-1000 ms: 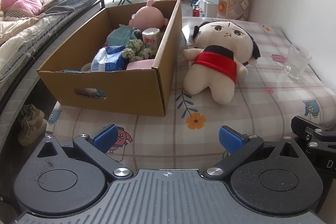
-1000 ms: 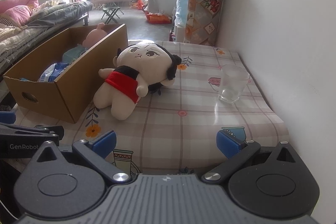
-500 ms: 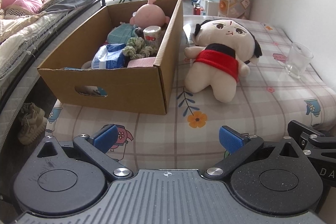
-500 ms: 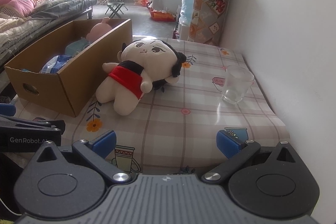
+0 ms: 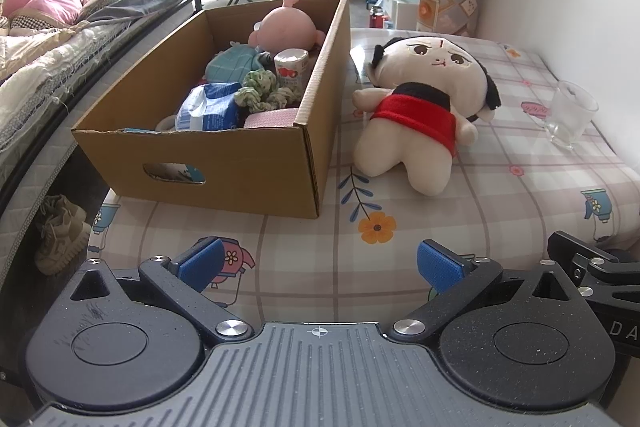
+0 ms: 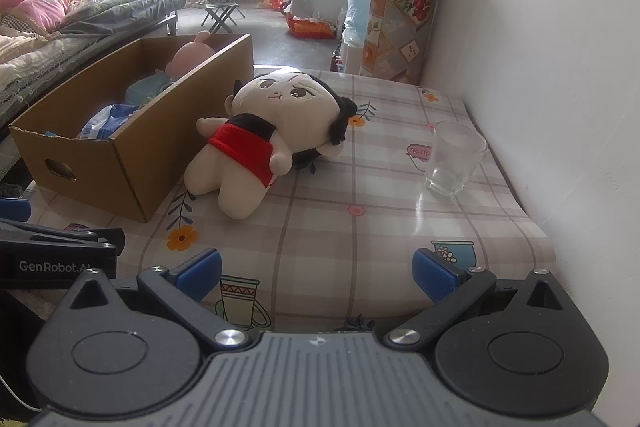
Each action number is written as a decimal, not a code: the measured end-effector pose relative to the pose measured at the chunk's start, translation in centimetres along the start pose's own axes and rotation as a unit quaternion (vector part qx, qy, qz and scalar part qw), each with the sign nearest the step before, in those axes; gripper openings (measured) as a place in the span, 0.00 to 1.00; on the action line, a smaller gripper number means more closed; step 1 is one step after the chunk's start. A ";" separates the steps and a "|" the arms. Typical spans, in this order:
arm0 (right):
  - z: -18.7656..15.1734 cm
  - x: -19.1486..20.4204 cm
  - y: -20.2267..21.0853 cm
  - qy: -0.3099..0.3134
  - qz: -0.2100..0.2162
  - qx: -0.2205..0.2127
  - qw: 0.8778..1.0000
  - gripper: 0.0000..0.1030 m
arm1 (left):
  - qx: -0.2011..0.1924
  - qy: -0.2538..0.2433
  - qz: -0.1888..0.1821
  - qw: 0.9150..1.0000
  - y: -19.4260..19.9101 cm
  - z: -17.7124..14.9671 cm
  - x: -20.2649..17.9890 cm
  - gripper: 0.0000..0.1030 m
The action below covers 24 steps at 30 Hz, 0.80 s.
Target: Organize soft objects
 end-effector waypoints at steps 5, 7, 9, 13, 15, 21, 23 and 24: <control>0.0 0.0 0.0 0.000 0.000 0.000 1.000 1.00 | 0.000 0.000 -0.001 1.000 0.0 0.0 0.0 1.00; 0.0 0.0 0.0 0.001 0.000 0.000 1.000 1.00 | 0.000 0.000 0.000 1.000 0.0 0.0 0.0 1.00; 0.0 0.0 0.0 0.001 -0.001 -0.001 1.000 1.00 | 0.000 0.000 -0.001 1.000 0.0 0.0 0.0 1.00; -0.1 0.0 0.0 0.001 -0.001 -0.001 1.000 1.00 | -0.001 0.001 0.000 1.000 0.0 0.0 0.1 1.00; 0.0 0.0 0.0 0.002 -0.001 -0.002 1.000 1.00 | -0.001 0.000 0.001 1.000 0.0 0.0 0.1 1.00; 0.0 0.0 0.0 0.002 -0.001 -0.002 1.000 1.00 | -0.001 0.000 0.000 1.000 0.0 0.1 0.1 1.00; 0.1 0.0 0.1 0.001 -0.001 -0.003 1.000 1.00 | -0.001 0.000 0.000 1.000 0.0 0.1 0.1 1.00; 0.1 -0.1 0.1 0.000 -0.001 -0.003 1.000 1.00 | -0.002 0.000 0.001 1.000 0.0 0.1 0.0 1.00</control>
Point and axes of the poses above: each gripper's, at about its wrist camera, not at the fingertips, and y roughly against the way its jaws point, x to its left, z to its top, the point moved 7 cm from there along -y, roughly the way its jaws point, and after that the axes turned 14 degrees about -y, right-handed, at the moved point
